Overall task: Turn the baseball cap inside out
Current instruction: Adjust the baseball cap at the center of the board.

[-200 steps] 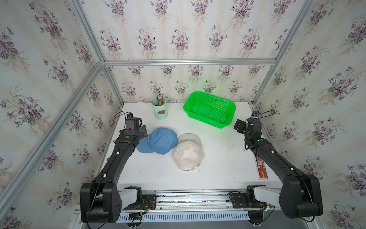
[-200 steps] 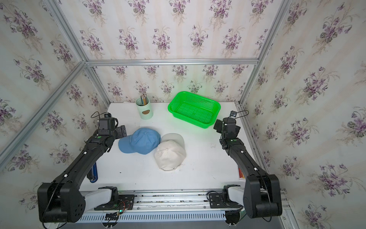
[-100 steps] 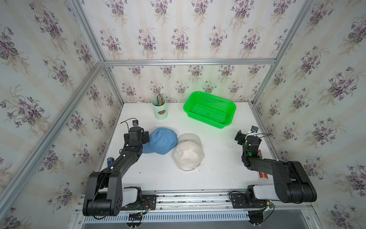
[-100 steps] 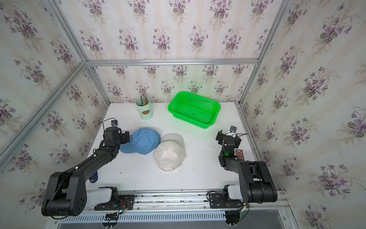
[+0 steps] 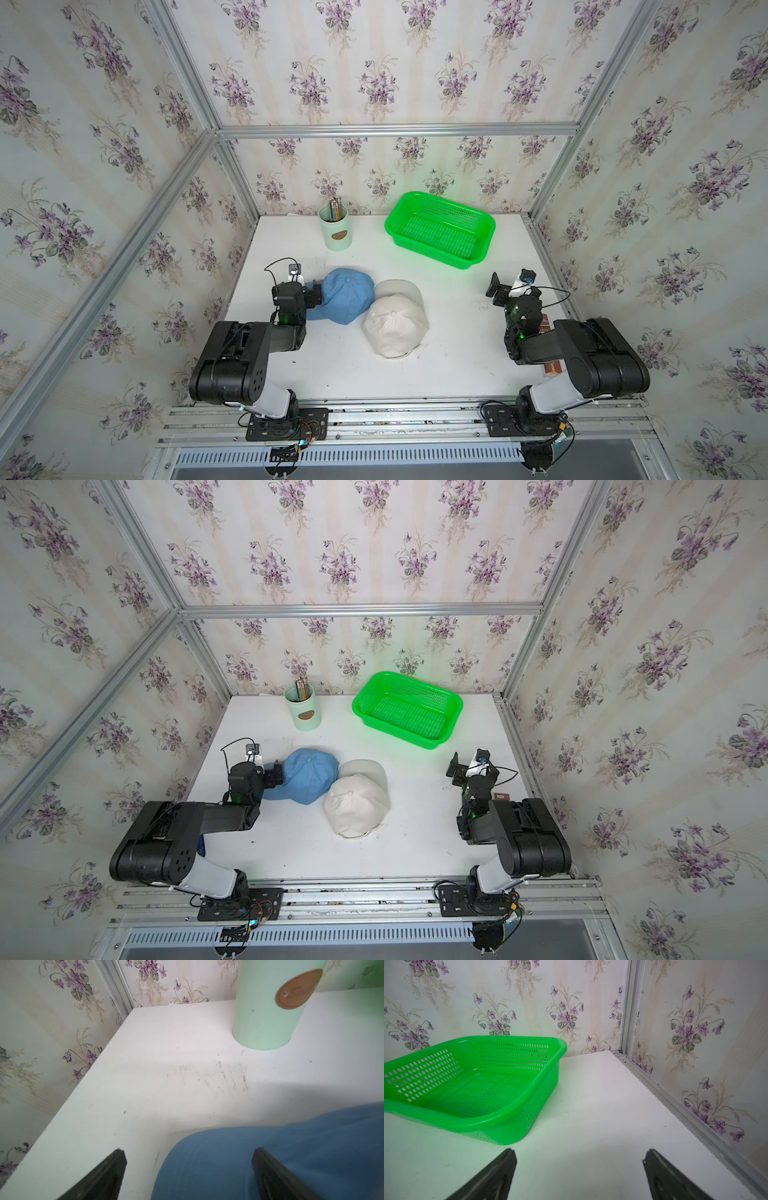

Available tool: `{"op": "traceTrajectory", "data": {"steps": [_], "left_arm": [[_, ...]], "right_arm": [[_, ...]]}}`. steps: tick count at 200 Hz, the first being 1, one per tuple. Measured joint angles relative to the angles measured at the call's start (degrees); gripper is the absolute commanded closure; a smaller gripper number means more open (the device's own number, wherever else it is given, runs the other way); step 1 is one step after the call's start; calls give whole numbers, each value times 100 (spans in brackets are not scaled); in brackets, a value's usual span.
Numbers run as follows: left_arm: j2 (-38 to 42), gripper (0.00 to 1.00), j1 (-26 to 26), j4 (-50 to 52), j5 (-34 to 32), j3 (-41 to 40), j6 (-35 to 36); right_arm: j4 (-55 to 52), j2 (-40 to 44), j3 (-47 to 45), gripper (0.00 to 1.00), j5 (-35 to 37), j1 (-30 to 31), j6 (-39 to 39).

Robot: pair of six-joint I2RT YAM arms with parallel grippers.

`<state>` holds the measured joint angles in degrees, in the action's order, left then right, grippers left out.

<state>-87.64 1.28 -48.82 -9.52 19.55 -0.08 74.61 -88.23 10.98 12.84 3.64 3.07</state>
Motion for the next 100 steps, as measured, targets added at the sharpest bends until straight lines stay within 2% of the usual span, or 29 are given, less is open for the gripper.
{"op": "traceTrajectory", "data": {"steps": [49,73,100], "left_arm": [[546,1,-20,-201,-199,-114,-61],[1196,1,-348,654,-380,363,-374],[1364,1,-833,2413,-632,1482,-793]], "right_arm": [[55,-2,2,0,-4,4,-28],[55,-2,2,0,-7,4,-31],[55,-2,2,0,-7,4,-33]]}}
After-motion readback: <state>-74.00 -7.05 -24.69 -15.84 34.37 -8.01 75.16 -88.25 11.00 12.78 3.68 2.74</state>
